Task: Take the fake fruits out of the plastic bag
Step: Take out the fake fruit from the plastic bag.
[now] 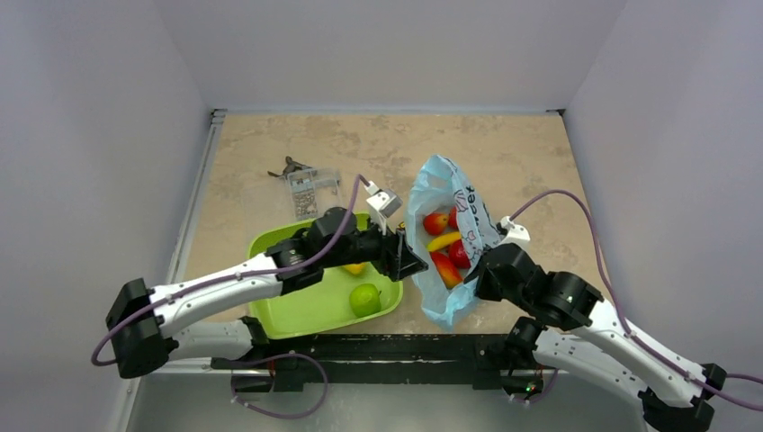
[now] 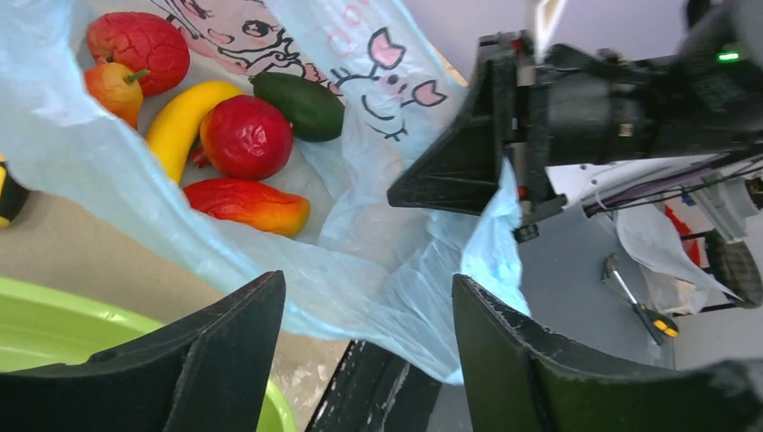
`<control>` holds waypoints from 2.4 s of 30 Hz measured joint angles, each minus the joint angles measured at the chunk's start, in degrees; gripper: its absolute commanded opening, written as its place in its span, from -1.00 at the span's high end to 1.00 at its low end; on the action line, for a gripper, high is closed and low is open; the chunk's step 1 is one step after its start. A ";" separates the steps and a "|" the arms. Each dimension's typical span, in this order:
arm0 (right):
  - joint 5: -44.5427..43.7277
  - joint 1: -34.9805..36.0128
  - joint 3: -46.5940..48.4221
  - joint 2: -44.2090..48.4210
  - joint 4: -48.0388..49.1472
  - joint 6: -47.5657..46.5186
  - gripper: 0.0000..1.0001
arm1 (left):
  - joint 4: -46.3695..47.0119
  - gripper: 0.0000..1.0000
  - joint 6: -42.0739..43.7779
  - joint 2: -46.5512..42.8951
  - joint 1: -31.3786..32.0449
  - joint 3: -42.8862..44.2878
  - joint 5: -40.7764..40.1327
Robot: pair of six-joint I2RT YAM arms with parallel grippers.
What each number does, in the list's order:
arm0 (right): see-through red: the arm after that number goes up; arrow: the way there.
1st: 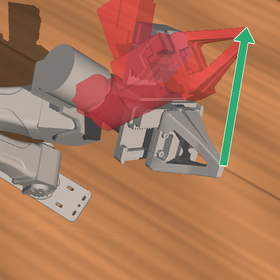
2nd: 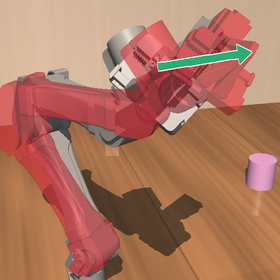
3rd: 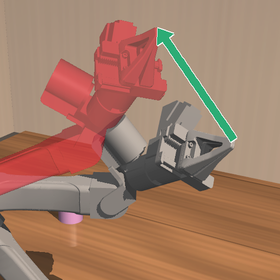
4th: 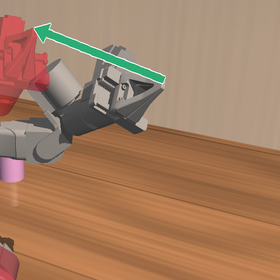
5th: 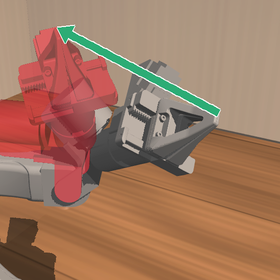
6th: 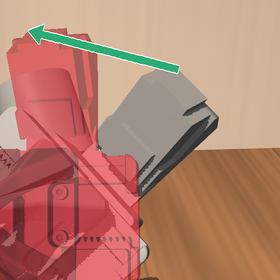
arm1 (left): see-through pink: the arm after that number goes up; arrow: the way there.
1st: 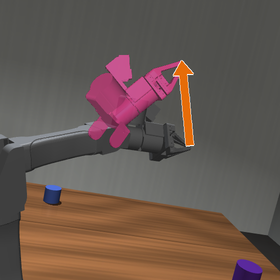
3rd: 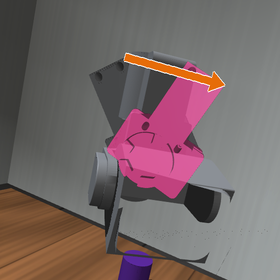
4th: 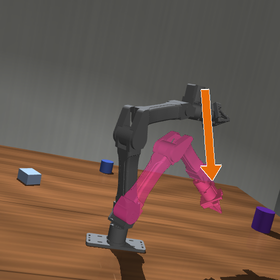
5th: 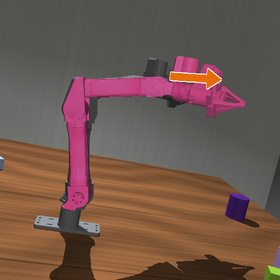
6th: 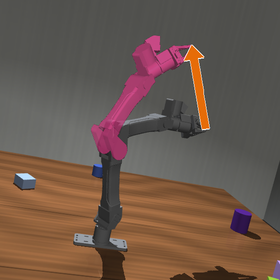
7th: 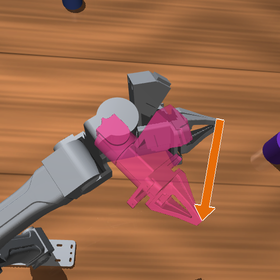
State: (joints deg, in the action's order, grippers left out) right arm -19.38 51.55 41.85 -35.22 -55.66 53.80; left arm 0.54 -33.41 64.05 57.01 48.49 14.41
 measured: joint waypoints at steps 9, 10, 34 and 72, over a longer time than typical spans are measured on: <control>-0.24 0.00 -0.07 5.66 0.00 -0.07 0.81 | 7.10 0.12 2.73 15.21 7.93 4.57 -9.51; -0.22 0.00 -0.09 5.75 0.00 -0.07 0.81 | 7.26 0.13 2.69 17.05 7.96 6.27 -9.90; 0.24 0.00 -0.11 6.86 -0.07 -0.76 0.91 | -5.29 -0.61 -0.61 47.93 7.96 29.86 -22.43; 0.81 0.00 0.02 7.45 0.26 -2.89 1.00 | -13.46 0.81 -1.60 22.97 7.93 24.26 -16.20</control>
State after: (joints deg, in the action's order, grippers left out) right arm -18.57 51.55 41.87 -27.77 -55.40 50.92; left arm -12.93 -35.00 87.02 64.95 72.75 -1.78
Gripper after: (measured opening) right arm 0.005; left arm 0.595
